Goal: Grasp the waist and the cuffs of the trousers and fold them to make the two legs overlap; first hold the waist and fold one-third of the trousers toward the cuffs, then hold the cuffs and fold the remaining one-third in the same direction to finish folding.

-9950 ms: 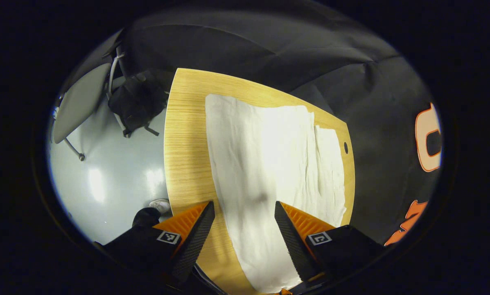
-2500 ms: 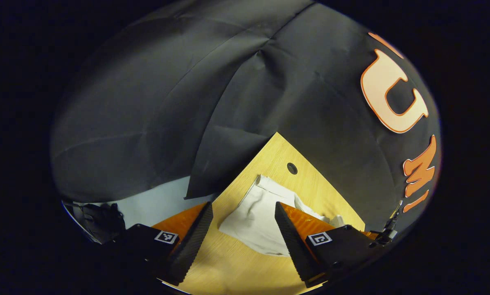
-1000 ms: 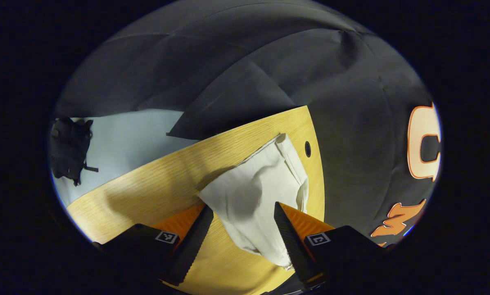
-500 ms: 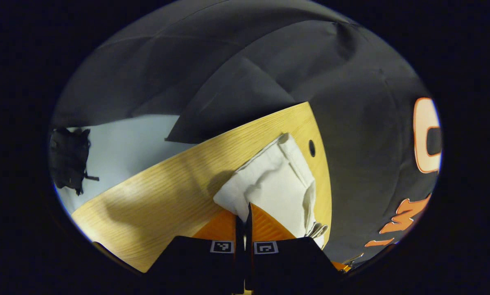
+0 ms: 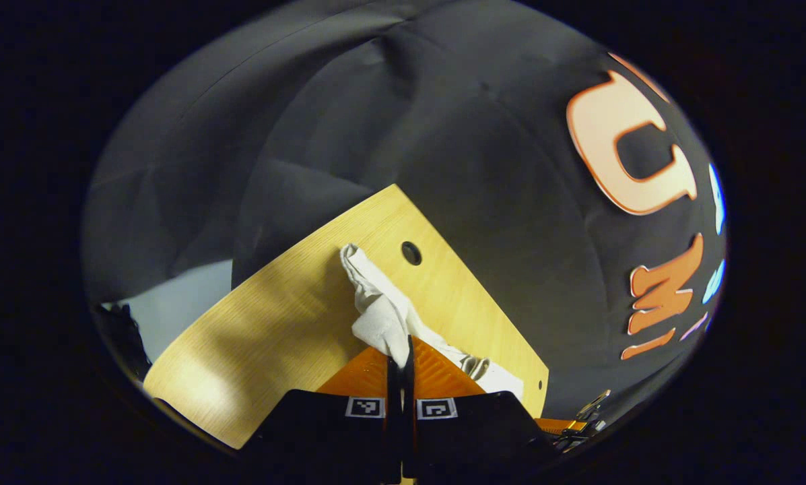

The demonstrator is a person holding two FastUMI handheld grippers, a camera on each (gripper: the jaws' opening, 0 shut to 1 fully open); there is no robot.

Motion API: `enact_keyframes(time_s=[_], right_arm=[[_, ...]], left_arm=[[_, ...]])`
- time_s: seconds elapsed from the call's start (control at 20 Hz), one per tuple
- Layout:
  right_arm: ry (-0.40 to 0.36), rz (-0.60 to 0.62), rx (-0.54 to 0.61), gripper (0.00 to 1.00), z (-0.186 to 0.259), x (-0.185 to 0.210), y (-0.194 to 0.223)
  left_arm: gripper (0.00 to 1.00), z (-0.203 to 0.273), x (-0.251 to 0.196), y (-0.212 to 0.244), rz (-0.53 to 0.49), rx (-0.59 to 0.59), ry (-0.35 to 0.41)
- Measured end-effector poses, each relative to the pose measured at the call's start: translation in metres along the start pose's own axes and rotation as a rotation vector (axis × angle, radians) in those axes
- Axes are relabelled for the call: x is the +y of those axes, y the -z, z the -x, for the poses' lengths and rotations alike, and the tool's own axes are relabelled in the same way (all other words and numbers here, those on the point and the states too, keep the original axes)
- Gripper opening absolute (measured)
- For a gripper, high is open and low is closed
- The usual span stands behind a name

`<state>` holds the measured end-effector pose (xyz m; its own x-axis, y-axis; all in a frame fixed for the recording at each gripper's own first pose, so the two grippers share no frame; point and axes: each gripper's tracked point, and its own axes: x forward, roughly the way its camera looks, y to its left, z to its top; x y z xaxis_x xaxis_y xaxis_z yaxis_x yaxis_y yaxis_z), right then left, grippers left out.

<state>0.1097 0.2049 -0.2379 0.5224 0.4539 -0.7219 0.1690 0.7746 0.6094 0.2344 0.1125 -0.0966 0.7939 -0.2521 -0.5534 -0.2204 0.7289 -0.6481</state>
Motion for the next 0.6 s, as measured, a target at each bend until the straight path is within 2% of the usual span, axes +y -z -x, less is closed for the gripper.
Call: enact_keyframes(time_s=[0.25, 0.6], right_arm=[[-0.012, -0.029, -0.026, 0.98, 0.025, -0.032, -0.009], [-0.017, -0.089, -0.083, 0.98, 0.064, -0.089, -0.031]], left_arm=[[0.04, 0.002, -0.080, -0.002, -0.104, -0.027, 0.066], [0.02, 0.001, -0.186, 0.035, -0.238, -0.015, 0.147]])
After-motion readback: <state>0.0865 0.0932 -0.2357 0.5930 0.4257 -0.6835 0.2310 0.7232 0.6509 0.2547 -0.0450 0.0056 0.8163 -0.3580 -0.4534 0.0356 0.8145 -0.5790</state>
